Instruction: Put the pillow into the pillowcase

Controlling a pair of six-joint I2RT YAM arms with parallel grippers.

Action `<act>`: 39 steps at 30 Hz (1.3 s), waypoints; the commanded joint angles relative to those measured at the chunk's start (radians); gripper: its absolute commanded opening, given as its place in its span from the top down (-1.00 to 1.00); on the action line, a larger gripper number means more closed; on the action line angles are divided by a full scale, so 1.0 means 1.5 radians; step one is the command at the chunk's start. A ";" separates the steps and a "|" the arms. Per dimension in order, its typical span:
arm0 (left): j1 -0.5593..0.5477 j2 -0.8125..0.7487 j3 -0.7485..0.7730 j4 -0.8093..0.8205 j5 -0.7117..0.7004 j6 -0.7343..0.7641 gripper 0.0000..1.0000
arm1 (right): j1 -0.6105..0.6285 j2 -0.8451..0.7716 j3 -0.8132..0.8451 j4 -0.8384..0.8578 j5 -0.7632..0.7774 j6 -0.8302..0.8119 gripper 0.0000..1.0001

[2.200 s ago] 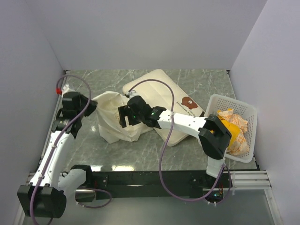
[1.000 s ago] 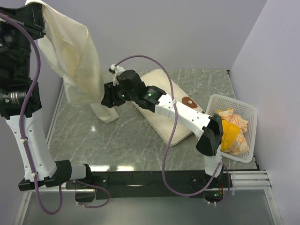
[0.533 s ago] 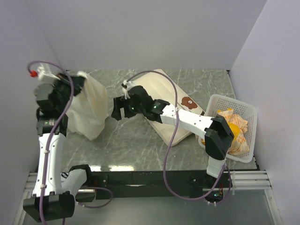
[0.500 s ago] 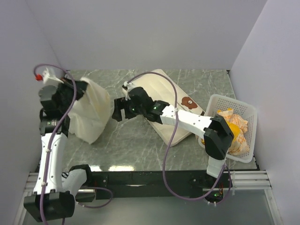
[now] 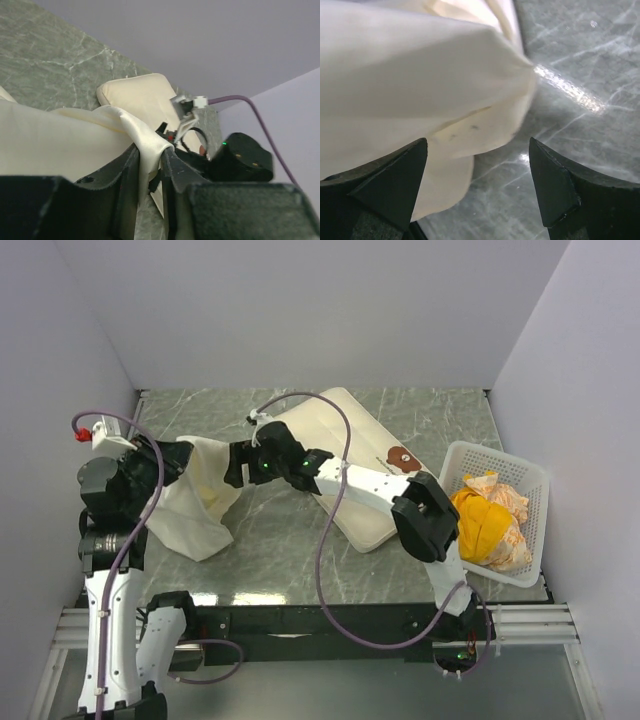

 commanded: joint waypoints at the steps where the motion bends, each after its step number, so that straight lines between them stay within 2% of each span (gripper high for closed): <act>1: 0.001 0.011 0.061 -0.015 0.012 0.032 0.43 | -0.024 0.049 0.044 0.023 -0.020 0.016 -0.71; 3: 0.001 0.015 0.076 -0.017 0.016 0.031 0.42 | -0.027 0.086 0.088 0.022 -0.031 0.010 -0.66; 6: 0.001 0.025 0.097 -0.024 0.008 0.037 0.41 | -0.040 0.151 0.198 -0.029 -0.036 -0.005 -0.33; 7: 0.001 0.027 0.101 -0.028 -0.003 0.040 0.41 | -0.048 0.165 0.231 -0.060 -0.040 -0.006 0.13; 8: 0.001 0.028 0.108 -0.034 -0.012 0.044 0.40 | -0.056 0.176 0.288 -0.075 -0.036 -0.007 0.38; 10: 0.001 0.030 0.113 -0.052 -0.028 0.046 0.39 | -0.096 0.184 0.325 -0.095 -0.023 0.001 0.94; 11: 0.001 0.029 0.108 -0.057 -0.040 0.046 0.38 | -0.116 0.181 0.340 -0.091 -0.031 0.006 1.00; 16: 0.001 0.028 0.071 -0.078 -0.053 0.041 0.28 | -0.230 0.138 0.340 -0.064 -0.084 0.067 1.00; 18: 0.002 0.031 0.022 -0.061 -0.029 0.022 0.24 | -0.245 0.146 0.358 -0.078 -0.138 0.064 0.97; 21: 0.001 0.049 -0.051 0.000 0.011 -0.013 0.14 | -0.245 0.135 0.334 -0.114 -0.159 0.030 0.78; 22: 0.001 0.058 -0.066 0.017 0.017 -0.022 0.14 | -0.244 0.123 0.282 -0.105 -0.161 0.024 0.58; 25: 0.001 0.110 -0.101 0.088 0.055 -0.057 0.08 | -0.241 0.072 0.203 -0.118 -0.136 -0.002 0.15; 26: 0.001 0.127 -0.110 0.101 0.065 -0.073 0.05 | -0.241 0.046 0.188 -0.124 -0.126 -0.019 0.08; 28: -0.009 0.172 -0.114 0.140 0.089 -0.073 -0.30 | -0.241 0.024 0.159 -0.158 -0.087 -0.032 -0.11; 30: -0.061 0.209 -0.094 0.101 0.052 -0.040 -0.56 | -0.243 -0.004 0.141 -0.185 -0.052 -0.047 -0.21; 34: -0.206 0.252 -0.072 0.073 -0.160 -0.035 -0.69 | -0.243 -0.046 0.074 -0.210 0.027 -0.061 -0.45; 36: -0.257 0.278 -0.087 0.070 -0.224 -0.080 -0.73 | -0.247 -0.070 0.049 -0.211 0.038 -0.061 -0.48; 39: -0.279 0.326 -0.130 0.095 -0.317 -0.173 -0.76 | -0.248 -0.122 -0.018 -0.188 0.051 -0.051 -0.52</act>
